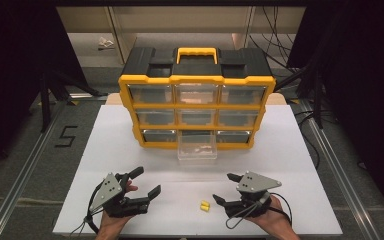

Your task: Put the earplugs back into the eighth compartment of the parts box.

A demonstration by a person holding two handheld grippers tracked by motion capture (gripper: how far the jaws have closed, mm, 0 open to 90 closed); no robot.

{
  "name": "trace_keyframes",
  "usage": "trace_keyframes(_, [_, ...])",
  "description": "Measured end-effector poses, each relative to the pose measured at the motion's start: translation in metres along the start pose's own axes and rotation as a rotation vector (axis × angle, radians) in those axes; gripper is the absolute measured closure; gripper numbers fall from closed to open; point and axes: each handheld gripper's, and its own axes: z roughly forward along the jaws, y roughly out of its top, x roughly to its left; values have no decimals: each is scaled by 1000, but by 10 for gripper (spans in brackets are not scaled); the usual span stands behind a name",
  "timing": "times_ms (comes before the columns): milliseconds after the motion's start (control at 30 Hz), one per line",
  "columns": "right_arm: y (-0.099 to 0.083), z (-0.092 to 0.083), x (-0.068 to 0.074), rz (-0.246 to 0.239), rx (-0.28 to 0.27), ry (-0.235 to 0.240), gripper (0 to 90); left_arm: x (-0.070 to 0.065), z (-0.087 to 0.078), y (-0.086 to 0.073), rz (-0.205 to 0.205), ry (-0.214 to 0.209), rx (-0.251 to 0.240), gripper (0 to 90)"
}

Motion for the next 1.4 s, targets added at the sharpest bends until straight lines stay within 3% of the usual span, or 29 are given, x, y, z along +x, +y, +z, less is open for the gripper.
trace_keyframes(100, [10,10,2,-41,68,30,247,0,0,0,-1,0,0,162])
trace_keyframes(133, [10,10,2,-41,68,30,247,0,0,0,-1,0,0,162])
trace_keyframes(233, [14,22,4,-75,161,52,256,0,0,0,-1,-1,-2,162])
trace_keyframes(467, [17,36,3,-85,245,82,280,0,1,-1,-4,-4,3,162])
trace_keyframes(633, [19,47,4,-109,321,135,340,0,1,-1,-4,-4,4,162])
trace_keyframes(733, [19,50,5,-100,342,142,354,0,1,-1,-3,-5,4,162])
trace_keyframes(1100, [20,71,3,-150,429,181,461,0,1,-1,0,-7,8,162])
trace_keyframes(1400, [16,82,0,-140,496,208,568,0,2,-1,0,-5,12,163])
